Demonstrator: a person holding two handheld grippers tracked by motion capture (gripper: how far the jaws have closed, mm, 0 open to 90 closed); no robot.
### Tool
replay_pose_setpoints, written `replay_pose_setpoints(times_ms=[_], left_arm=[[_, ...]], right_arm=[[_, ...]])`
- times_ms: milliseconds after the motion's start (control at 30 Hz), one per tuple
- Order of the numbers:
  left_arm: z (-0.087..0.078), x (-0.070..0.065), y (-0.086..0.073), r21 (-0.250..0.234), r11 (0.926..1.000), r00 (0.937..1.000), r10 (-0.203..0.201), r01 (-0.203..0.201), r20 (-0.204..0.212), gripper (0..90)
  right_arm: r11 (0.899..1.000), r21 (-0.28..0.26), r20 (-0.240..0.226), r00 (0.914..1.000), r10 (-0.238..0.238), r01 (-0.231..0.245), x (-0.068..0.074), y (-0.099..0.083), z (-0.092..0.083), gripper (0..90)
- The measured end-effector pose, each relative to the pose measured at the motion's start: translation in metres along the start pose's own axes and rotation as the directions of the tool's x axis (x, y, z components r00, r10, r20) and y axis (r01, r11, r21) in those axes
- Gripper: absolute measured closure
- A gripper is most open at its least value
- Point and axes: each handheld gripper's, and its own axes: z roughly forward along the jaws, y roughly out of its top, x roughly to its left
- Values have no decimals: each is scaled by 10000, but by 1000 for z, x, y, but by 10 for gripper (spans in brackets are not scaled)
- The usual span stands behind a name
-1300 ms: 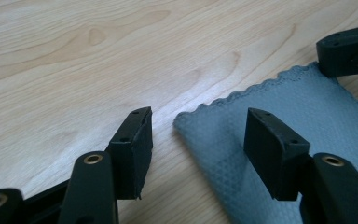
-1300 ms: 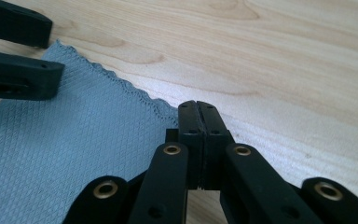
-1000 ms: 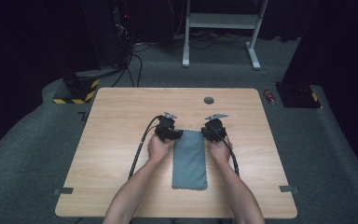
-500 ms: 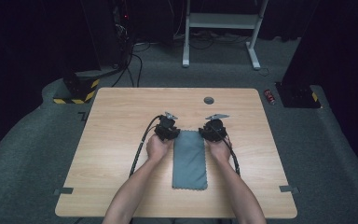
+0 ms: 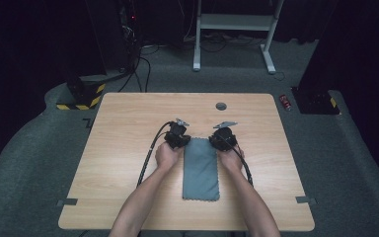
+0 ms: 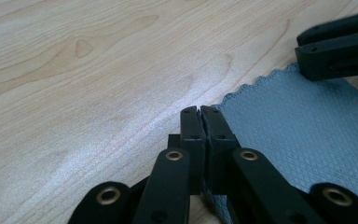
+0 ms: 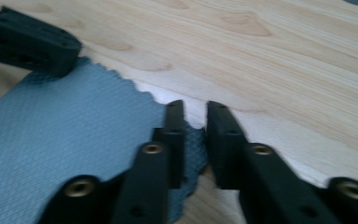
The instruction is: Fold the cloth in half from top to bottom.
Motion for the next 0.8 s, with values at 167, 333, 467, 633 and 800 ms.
replay_pose_setpoints(times_ms=[167, 333, 467, 633, 800], left_arm=[[-1, 5, 1, 100, 9996, 9991, -283, 280, 315, 892], [-9, 9, 4, -226, 9982, 9957, -533, 552, 763, 892], [-17, 11, 8, -451, 9971, 9939, -565, 610, 943, 892], [-23, 16, 13, -677, 9943, 9912, -741, 818, 1096, 892], [-31, 21, 25, -848, 9936, 9924, -651, 741, 1044, 893]], right_arm=[[9980, 561, 97, 9995, -285, 279, 3, 8, 1, 884], [9990, 435, -63, 9999, 91, -88, -1, 8, -3, 886], [9999, 100, -135, 9999, 60, -59, -1, 11, -11, 887], [9991, -242, -272, 9991, 332, -338, -3, 16, -20, 887], [9988, -456, -205, 9996, 176, -186, -2, 32, -29, 888]])
